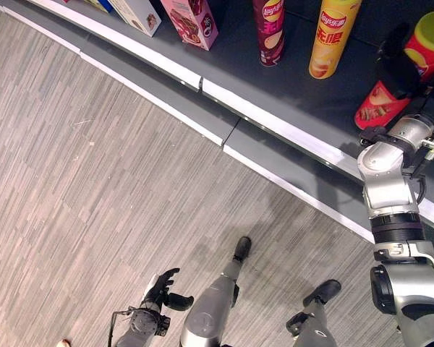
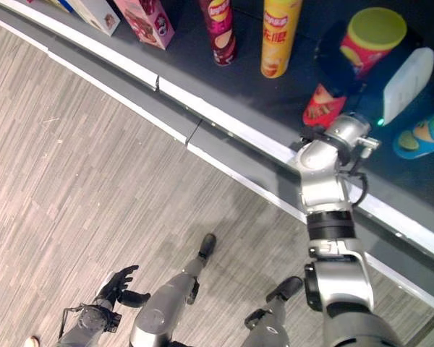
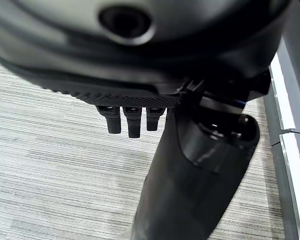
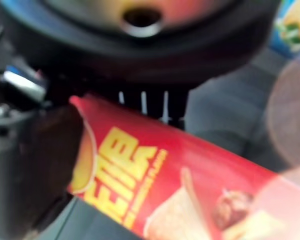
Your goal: Put the goods on the table back onto the shelves and tidy them up.
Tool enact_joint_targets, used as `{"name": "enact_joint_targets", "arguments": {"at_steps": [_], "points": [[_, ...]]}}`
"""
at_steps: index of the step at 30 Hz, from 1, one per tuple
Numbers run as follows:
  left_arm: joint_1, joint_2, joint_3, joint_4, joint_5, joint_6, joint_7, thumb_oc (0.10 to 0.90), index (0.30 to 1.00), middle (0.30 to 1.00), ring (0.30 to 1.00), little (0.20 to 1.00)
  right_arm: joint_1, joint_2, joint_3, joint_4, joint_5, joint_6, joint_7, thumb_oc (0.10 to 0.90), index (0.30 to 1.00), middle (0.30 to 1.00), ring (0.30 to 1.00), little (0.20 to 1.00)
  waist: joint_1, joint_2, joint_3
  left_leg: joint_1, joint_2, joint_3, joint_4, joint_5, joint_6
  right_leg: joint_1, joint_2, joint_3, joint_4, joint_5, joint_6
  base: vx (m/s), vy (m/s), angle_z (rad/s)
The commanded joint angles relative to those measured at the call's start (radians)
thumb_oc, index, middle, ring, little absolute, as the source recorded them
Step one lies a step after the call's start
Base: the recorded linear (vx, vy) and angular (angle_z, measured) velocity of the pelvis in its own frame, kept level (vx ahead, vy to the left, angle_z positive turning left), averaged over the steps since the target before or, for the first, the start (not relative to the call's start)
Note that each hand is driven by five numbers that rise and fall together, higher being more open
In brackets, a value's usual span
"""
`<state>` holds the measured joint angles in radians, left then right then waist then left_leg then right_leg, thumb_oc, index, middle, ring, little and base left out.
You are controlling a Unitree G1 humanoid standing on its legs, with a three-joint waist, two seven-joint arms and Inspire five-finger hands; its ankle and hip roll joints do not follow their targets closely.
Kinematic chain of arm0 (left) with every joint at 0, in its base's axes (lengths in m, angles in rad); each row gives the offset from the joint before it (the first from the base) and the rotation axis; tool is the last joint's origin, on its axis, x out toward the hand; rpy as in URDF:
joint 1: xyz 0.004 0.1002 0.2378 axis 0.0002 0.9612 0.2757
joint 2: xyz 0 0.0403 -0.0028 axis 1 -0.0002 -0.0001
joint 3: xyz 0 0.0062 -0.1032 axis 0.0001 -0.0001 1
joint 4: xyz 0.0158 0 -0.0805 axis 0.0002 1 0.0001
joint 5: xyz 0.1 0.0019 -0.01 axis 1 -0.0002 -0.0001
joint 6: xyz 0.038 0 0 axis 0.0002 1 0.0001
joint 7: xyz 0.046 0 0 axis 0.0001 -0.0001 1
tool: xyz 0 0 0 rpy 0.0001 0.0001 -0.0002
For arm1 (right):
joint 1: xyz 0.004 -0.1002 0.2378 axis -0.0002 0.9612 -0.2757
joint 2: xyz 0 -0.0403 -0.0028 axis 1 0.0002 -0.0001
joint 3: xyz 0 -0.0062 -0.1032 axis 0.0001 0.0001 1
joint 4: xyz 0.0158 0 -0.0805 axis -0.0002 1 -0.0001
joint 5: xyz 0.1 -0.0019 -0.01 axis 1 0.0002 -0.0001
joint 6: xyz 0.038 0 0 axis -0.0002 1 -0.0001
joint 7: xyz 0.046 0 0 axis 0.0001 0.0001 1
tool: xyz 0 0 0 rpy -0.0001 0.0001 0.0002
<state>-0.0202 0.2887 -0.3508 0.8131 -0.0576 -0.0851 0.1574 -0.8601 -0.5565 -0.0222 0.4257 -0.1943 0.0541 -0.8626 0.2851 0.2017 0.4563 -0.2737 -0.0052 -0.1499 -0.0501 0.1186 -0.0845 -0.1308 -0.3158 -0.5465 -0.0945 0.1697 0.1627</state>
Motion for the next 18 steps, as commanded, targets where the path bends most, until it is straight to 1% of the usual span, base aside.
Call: {"name": "enact_joint_targets", "arguments": {"at_steps": [1, 7, 12, 18], "points": [[0.021, 0.077, -0.075, 0.013, -0.011, -0.020, 0.043, 0.800, 0.900, 0.900, 0.900, 0.900, -0.132, -0.148, 0.037, -0.089, -0.103, -0.056, -0.080, 0.400, 0.300, 0.300, 0.300, 0.300, 0.013, 0.021, -0.069, -0.042, 0.008, -0.004, 0.015, -0.065, -0.006, -0.020, -0.082, 0.044, 0.133, -0.089, 0.081, 0.00, 0.000, 0.00], [0.017, 0.075, -0.079, -0.002, -0.024, -0.026, 0.049, 0.800, 0.900, 0.900, 0.900, 0.900, -0.152, -0.173, 0.046, -0.063, -0.090, -0.056, -0.094, 0.400, 0.300, 0.300, 0.300, 0.300, 0.017, 0.031, -0.066, -0.058, -0.004, -0.008, 0.014, -0.061, -0.006, -0.033, -0.086, 0.042, 0.128, -0.085, 0.085, 0.00, 0.000, 0.00], [0.003, 0.083, -0.081, -0.033, -0.048, -0.036, 0.057, 0.800, 0.900, 0.900, 0.900, 0.900, -0.170, -0.177, 0.070, -0.030, -0.076, -0.059, -0.097, 0.400, 0.300, 0.300, 0.300, 0.300, 0.020, 0.024, -0.065, -0.070, -0.005, -0.013, 0.019, -0.065, -0.006, -0.039, -0.084, 0.037, 0.130, -0.088, 0.082, 0.00, -0.019, 0.04], [0.005, 0.091, -0.079, -0.057, -0.053, -0.042, 0.054, 0.800, 0.900, 0.900, 0.900, 0.900, -0.165, -0.205, 0.088, -0.002, -0.083, -0.054, -0.091, 0.400, 0.300, 0.300, 0.300, 0.300, 0.023, 0.027, -0.066, -0.074, -0.010, -0.023, 0.015, -0.062, -0.006, -0.041, -0.084, 0.032, 0.135, -0.094, 0.083, 0.01, -0.006, 0.05]]}}
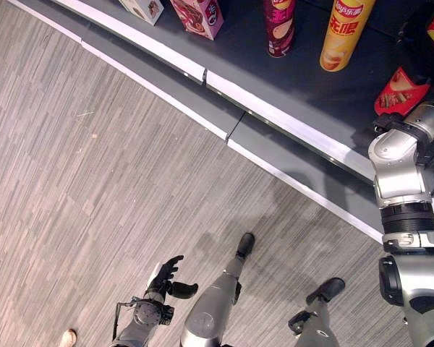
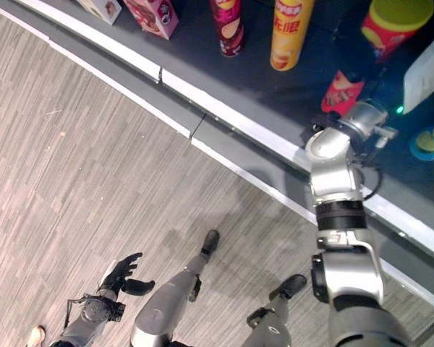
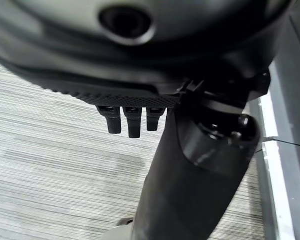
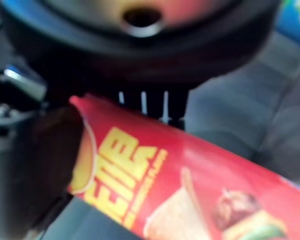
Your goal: Put the goods on the table back onto the shelves and tidy them up.
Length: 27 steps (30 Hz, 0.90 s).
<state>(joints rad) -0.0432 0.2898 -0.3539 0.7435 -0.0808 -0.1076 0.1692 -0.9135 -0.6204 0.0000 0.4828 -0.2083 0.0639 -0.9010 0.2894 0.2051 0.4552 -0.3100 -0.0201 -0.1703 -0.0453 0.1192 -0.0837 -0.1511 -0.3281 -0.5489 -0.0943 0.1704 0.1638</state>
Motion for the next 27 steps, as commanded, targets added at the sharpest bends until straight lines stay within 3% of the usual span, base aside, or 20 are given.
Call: {"name": "enact_joint_targets", "arguments": {"at_steps": [1, 17, 18, 19, 20, 21, 27], "points": [[0.030, 0.090, -0.076, 0.011, -0.030, -0.020, 0.044, 0.800, 0.900, 0.900, 0.900, 0.900, -0.111, -0.141, 0.068, -0.054, -0.068, -0.063, -0.053, 0.400, 0.300, 0.300, 0.300, 0.300, 0.019, 0.023, -0.066, -0.038, 0.004, -0.002, 0.010, -0.063, -0.007, -0.021, -0.071, 0.035, 0.135, -0.095, 0.082, 0.00, 0.000, 0.00], [0.022, 0.080, -0.089, 0.024, -0.020, -0.024, 0.054, 0.800, 0.900, 0.900, 0.900, 0.900, -0.096, -0.117, 0.078, -0.018, -0.061, -0.059, -0.072, 0.400, 0.300, 0.300, 0.300, 0.300, 0.011, 0.029, -0.059, -0.042, 0.000, -0.008, 0.000, -0.058, -0.007, -0.029, -0.077, 0.027, 0.137, -0.092, 0.086, 0.00, 0.001, 0.00], [0.024, 0.078, -0.090, 0.027, -0.020, -0.025, 0.054, 0.800, 0.900, 0.900, 0.900, 0.900, -0.095, -0.117, 0.077, -0.015, -0.062, -0.058, -0.075, 0.455, 0.382, 0.382, 0.382, 0.382, 0.010, 0.030, -0.060, -0.044, -0.002, -0.007, 0.000, -0.057, -0.007, -0.030, -0.078, 0.028, 0.136, -0.090, 0.087, 0.01, 0.013, 0.04], [0.025, 0.078, -0.091, 0.028, -0.019, -0.025, 0.054, 0.800, 0.900, 0.900, 0.900, 0.900, -0.094, -0.118, 0.078, -0.012, -0.063, -0.057, -0.077, 0.568, 0.552, 0.552, 0.552, 0.552, 0.010, 0.030, -0.062, -0.044, -0.002, -0.006, -0.001, -0.057, -0.008, -0.030, -0.078, 0.028, 0.134, -0.090, 0.087, 0.01, 0.013, 0.04], [0.024, 0.078, -0.092, 0.027, -0.019, -0.025, 0.054, 0.800, 0.900, 0.900, 0.900, 0.900, -0.095, -0.118, 0.079, -0.011, -0.062, -0.057, -0.078, 0.772, 0.858, 0.858, 0.858, 0.858, 0.009, 0.031, -0.063, -0.044, -0.002, -0.006, -0.001, -0.057, -0.008, -0.030, -0.079, 0.028, 0.133, -0.089, 0.087, 0.00, 0.000, 0.00], [0.023, 0.077, -0.092, 0.028, -0.020, -0.025, 0.055, 0.800, 0.900, 0.900, 0.900, 0.900, -0.096, -0.117, 0.079, -0.012, -0.060, -0.057, -0.079, 0.800, 0.900, 0.900, 0.900, 0.900, 0.009, 0.032, -0.063, -0.045, -0.002, -0.006, 0.000, -0.057, -0.008, -0.031, -0.080, 0.028, 0.132, -0.088, 0.087, 0.00, 0.000, 0.00], [0.020, 0.070, -0.095, 0.031, -0.028, -0.023, 0.056, 0.800, 0.900, 0.900, 0.900, 0.900, -0.088, -0.107, 0.075, -0.014, -0.052, -0.058, -0.087, 0.800, 0.900, 0.900, 0.900, 0.900, 0.005, 0.030, -0.066, -0.044, -0.004, -0.004, -0.001, -0.059, -0.007, -0.029, -0.081, 0.029, 0.130, -0.087, 0.088, 0.00, 0.000, 0.00]]}}
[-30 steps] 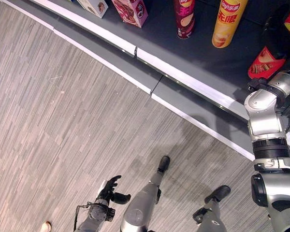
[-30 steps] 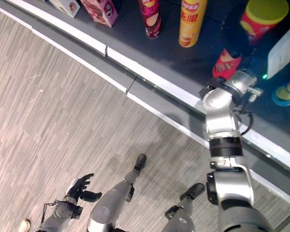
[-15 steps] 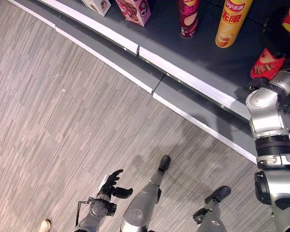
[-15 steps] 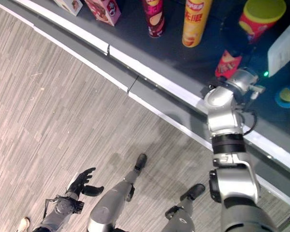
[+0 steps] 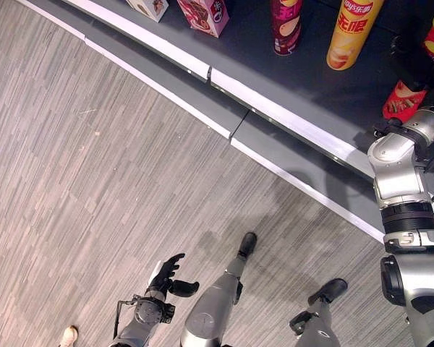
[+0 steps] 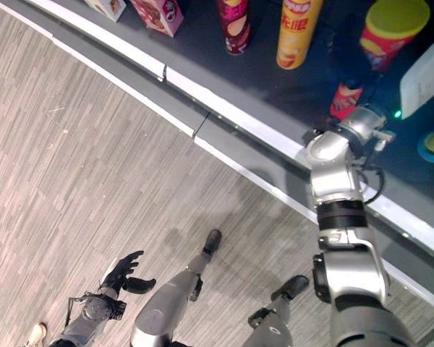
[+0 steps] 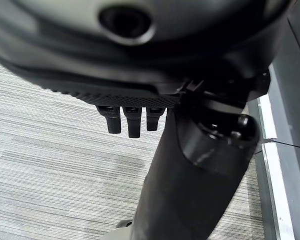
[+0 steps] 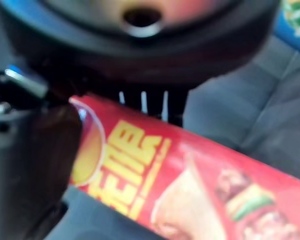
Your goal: Put the goods on the table back onto the shelves and tidy them up.
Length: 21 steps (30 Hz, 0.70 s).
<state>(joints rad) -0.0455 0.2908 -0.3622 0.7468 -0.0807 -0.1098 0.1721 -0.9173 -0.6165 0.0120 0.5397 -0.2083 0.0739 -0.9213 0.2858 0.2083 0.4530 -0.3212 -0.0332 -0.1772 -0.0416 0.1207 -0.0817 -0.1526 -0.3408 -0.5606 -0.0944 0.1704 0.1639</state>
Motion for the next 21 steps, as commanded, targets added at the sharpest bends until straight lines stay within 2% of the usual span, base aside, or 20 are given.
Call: {"name": "enact_joint_targets", "arguments": {"at_steps": [1, 12, 18, 20, 21], "points": [[0.022, 0.068, -0.086, 0.028, -0.028, -0.020, 0.054, 0.800, 0.900, 0.900, 0.900, 0.900, -0.083, -0.110, 0.063, -0.070, -0.052, -0.067, -0.067, 0.800, 0.900, 0.900, 0.900, 0.900, 0.008, 0.025, -0.065, -0.032, 0.009, 0.003, -0.004, -0.061, -0.009, -0.027, -0.068, 0.041, 0.130, -0.086, 0.087, 0.00, 0.000, 0.00], [0.019, 0.062, -0.087, 0.035, -0.029, -0.013, 0.052, 0.800, 0.900, 0.900, 0.900, 0.900, -0.057, -0.101, 0.046, -0.075, -0.043, -0.062, -0.077, 0.800, 0.900, 0.900, 0.900, 0.900, 0.006, 0.011, -0.080, -0.021, 0.009, 0.000, -0.006, -0.068, -0.008, -0.010, -0.065, 0.034, 0.123, -0.086, 0.088, 0.00, 0.000, 0.00], [0.018, 0.047, -0.085, 0.058, -0.024, 0.000, 0.049, 0.800, 0.900, 0.900, 0.900, 0.900, 0.005, -0.053, 0.030, -0.088, -0.022, -0.068, -0.070, 0.800, 0.900, 0.900, 0.900, 0.900, -0.008, -0.017, -0.099, 0.002, 0.022, 0.008, -0.012, -0.071, -0.012, 0.013, -0.057, 0.036, 0.107, -0.079, 0.088, 0.00, -0.003, 0.05], [0.015, 0.033, -0.081, 0.072, -0.023, 0.008, 0.045, 0.800, 0.900, 0.900, 0.900, 0.900, 0.053, -0.018, 0.023, -0.105, -0.013, -0.074, -0.053, 0.800, 0.900, 0.900, 0.900, 0.900, -0.018, -0.040, -0.112, 0.013, 0.031, 0.019, -0.011, -0.076, -0.015, 0.026, -0.051, 0.034, 0.093, -0.067, 0.088, 0.00, 0.000, 0.00], [0.017, 0.035, -0.082, 0.073, -0.022, 0.008, 0.045, 0.800, 0.900, 0.900, 0.900, 0.900, 0.057, -0.017, 0.021, -0.108, -0.014, -0.073, -0.052, 0.800, 0.900, 0.900, 0.900, 0.900, -0.017, -0.041, -0.114, 0.014, 0.031, 0.019, -0.011, -0.077, -0.015, 0.027, -0.051, 0.034, 0.091, -0.066, 0.088, -0.08, 0.029, -0.02]]}}
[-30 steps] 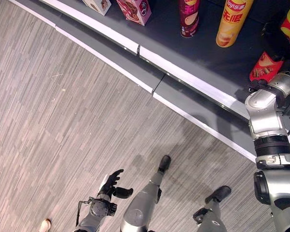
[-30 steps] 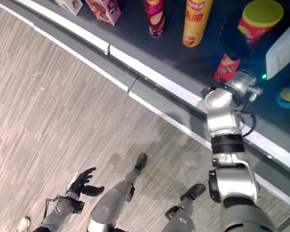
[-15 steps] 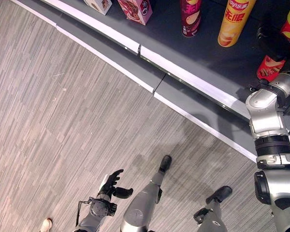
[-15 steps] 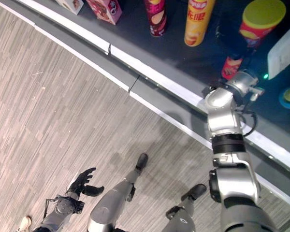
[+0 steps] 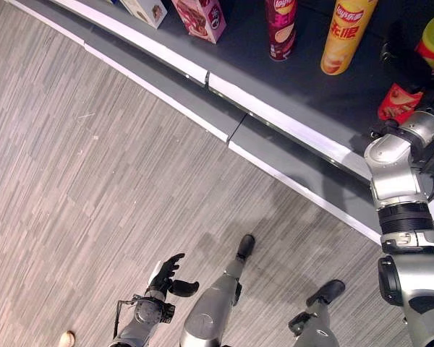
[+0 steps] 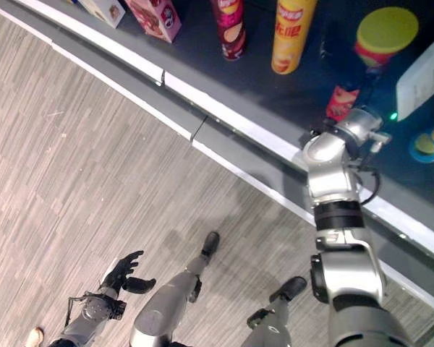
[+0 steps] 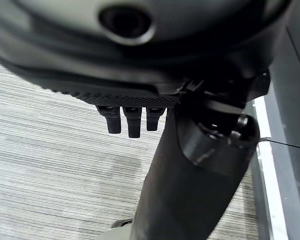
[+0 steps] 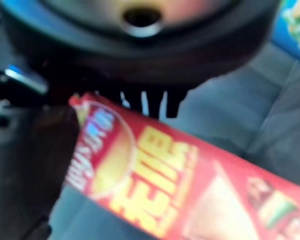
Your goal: Put the goods on the table back onto the shelves and tidy them up.
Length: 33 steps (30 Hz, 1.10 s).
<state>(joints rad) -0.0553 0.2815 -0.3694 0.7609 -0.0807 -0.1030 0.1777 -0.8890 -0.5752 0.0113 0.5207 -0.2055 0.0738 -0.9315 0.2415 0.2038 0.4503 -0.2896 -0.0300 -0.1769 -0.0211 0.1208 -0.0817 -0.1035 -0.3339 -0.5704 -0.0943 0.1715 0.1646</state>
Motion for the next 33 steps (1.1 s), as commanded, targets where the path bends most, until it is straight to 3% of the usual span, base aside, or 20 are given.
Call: {"name": "enact_joint_targets", "arguments": {"at_steps": [1, 4, 7, 14, 18, 23, 24, 26, 27, 28, 30, 31, 32, 33], "points": [[0.025, 0.040, -0.068, 0.064, -0.026, 0.006, 0.037, 0.800, 0.900, 0.900, 0.900, 0.900, 0.050, -0.045, 0.019, -0.094, -0.005, -0.081, -0.031, 0.800, 0.900, 0.900, 0.900, 0.900, 0.023, -0.051, -0.113, -0.021, 0.027, 0.024, -0.027, -0.060, -0.012, -0.023, -0.062, 0.031, 0.085, -0.042, 0.078, -0.01, -0.012, -0.03], [0.026, 0.035, -0.047, 0.078, -0.034, 0.014, 0.033, 0.800, 0.900, 0.900, 0.900, 0.900, 0.086, -0.031, 0.020, -0.096, 0.004, -0.089, -0.010, 0.800, 0.900, 0.900, 0.900, 0.900, 0.012, -0.083, -0.139, 0.005, 0.043, 0.033, -0.039, -0.077, -0.019, -0.001, -0.047, 0.045, 0.072, -0.057, 0.086, 0.02, -0.022, -0.06], [0.043, 0.040, -0.017, 0.097, -0.022, 0.026, 0.020, 0.800, 0.900, 0.900, 0.900, 0.900, 0.157, -0.024, 0.012, -0.123, 0.005, -0.099, 0.032, 0.800, 0.900, 0.900, 0.900, 0.900, -0.004, -0.128, -0.174, 0.038, 0.052, 0.049, -0.049, -0.063, -0.018, 0.025, -0.042, 0.029, 0.055, -0.032, 0.075, 0.02, 0.000, -0.13], [0.076, 0.042, 0.056, 0.161, 0.015, 0.054, 0.003, 0.800, 0.900, 0.900, 0.900, 0.900, 0.288, 0.034, 0.000, -0.214, 0.030, -0.132, 0.136, 0.800, 0.900, 0.900, 0.900, 0.900, -0.035, -0.199, -0.246, 0.115, 0.072, 0.088, -0.058, -0.090, -0.018, 0.080, -0.018, 0.044, 0.019, -0.021, 0.072, 0.08, 0.008, -0.13], [0.112, 0.025, 0.116, 0.209, 0.048, 0.085, 0.004, 0.800, 0.900, 0.900, 0.900, 0.900, 0.473, 0.120, -0.015, -0.386, 0.122, -0.176, 0.310, 0.800, 0.900, 0.900, 0.900, 0.900, -0.082, -0.245, -0.292, 0.177, 0.069, 0.133, -0.062, -0.111, -0.005, 0.103, -0.022, 0.080, 0.012, -0.012, 0.076, 0.07, 0.098, -0.26], [0.140, 0.013, 0.173, 0.243, 0.069, 0.094, -0.002, 0.800, 0.900, 0.900, 0.900, 0.900, 0.631, 0.160, -0.019, -0.494, 0.206, -0.206, 0.457, 0.800, 0.900, 0.900, 0.900, 0.900, -0.150, -0.276, -0.313, 0.236, 0.049, 0.194, -0.063, -0.144, 0.017, 0.096, -0.039, 0.136, 0.018, 0.025, 0.088, 0.03, 0.141, -0.31], [0.141, 0.013, 0.173, 0.243, 0.069, 0.094, -0.002, 0.800, 0.900, 0.900, 0.900, 0.900, 0.632, 0.161, -0.020, -0.495, 0.206, -0.205, 0.457, 0.800, 0.900, 0.900, 0.900, 0.900, -0.148, -0.276, -0.313, 0.237, 0.049, 0.195, -0.063, -0.144, 0.017, 0.095, -0.039, 0.138, 0.018, 0.025, 0.088, -0.01, 0.108, -0.36], [0.145, 0.018, 0.203, 0.244, 0.077, 0.090, -0.011, 0.800, 0.900, 0.900, 0.900, 0.900, 0.712, 0.172, -0.020, -0.536, 0.267, -0.221, 0.546, 0.800, 0.900, 0.900, 0.900, 0.900, -0.192, -0.291, -0.300, 0.262, 0.035, 0.232, -0.061, -0.158, 0.032, 0.068, -0.048, 0.190, 0.026, 0.059, 0.096, -0.06, 0.142, -0.52], [0.146, 0.019, 0.203, 0.243, 0.077, 0.090, -0.012, 0.800, 0.900, 0.900, 0.900, 0.900, 0.714, 0.173, -0.021, -0.538, 0.267, -0.220, 0.547, 0.800, 0.900, 0.900, 0.900, 0.900, -0.187, -0.292, -0.300, 0.264, 0.035, 0.237, -0.061, -0.159, 0.033, 0.065, -0.049, 0.196, 0.028, 0.059, 0.096, -0.12, 0.154, -0.64], [0.138, 0.026, 0.222, 0.263, 0.076, 0.085, -0.016, 0.800, 0.900, 0.900, 0.900, 0.900, 0.736, 0.170, -0.023, -0.545, 0.272, -0.229, 0.567, 0.800, 0.900, 0.900, 0.900, 0.900, -0.216, -0.298, -0.281, 0.280, 0.034, 0.265, -0.064, -0.160, 0.039, 0.034, -0.048, 0.235, 0.046, 0.092, 0.097, -0.11, 0.103, -0.70], [0.126, 0.042, 0.230, 0.279, 0.090, 0.078, -0.017, 0.800, 0.900, 0.900, 0.900, 0.900, 0.760, 0.178, -0.038, -0.572, 0.297, -0.246, 0.595, 0.800, 0.900, 0.900, 0.900, 0.900, -0.248, -0.305, -0.250, 0.304, 0.052, 0.336, -0.066, -0.155, 0.038, -0.019, -0.041, 0.278, 0.061, 0.166, 0.097, -0.17, 0.083, -1.54], [0.126, 0.042, 0.230, 0.279, 0.090, 0.078, -0.017, 0.800, 0.900, 0.900, 0.900, 0.900, 0.760, 0.178, -0.038, -0.572, 0.297, -0.246, 0.595, 0.800, 0.900, 0.900, 0.900, 0.900, -0.248, -0.305, -0.250, 0.304, 0.052, 0.336, -0.066, -0.155, 0.038, -0.019, -0.041, 0.278, 0.061, 0.166, 0.097, -0.28, -0.012, -1.62], [0.109, 0.064, 0.252, 0.262, 0.067, 0.077, -0.012, 0.800, 0.900, 0.900, 0.900, 0.900, 0.767, 0.158, -0.077, -0.597, 0.297, -0.265, 0.585, 0.800, 0.900, 0.900, 0.900, 0.900, -0.263, -0.279, -0.236, 0.311, 0.112, 0.402, -0.066, -0.145, 0.036, -0.001, -0.051, 0.254, 0.096, 0.111, 0.097, -0.19, -0.026, -0.82], [0.108, 0.064, 0.253, 0.262, 0.067, 0.077, -0.012, 0.800, 0.900, 0.900, 0.900, 0.900, 0.766, 0.158, -0.077, -0.597, 0.297, -0.265, 0.585, 0.800, 0.900, 0.900, 0.900, 0.900, -0.263, -0.282, -0.237, 0.308, 0.109, 0.402, -0.066, -0.141, 0.037, -0.005, -0.055, 0.255, 0.096, 0.113, 0.097, -0.23, -0.044, -1.07]]}}
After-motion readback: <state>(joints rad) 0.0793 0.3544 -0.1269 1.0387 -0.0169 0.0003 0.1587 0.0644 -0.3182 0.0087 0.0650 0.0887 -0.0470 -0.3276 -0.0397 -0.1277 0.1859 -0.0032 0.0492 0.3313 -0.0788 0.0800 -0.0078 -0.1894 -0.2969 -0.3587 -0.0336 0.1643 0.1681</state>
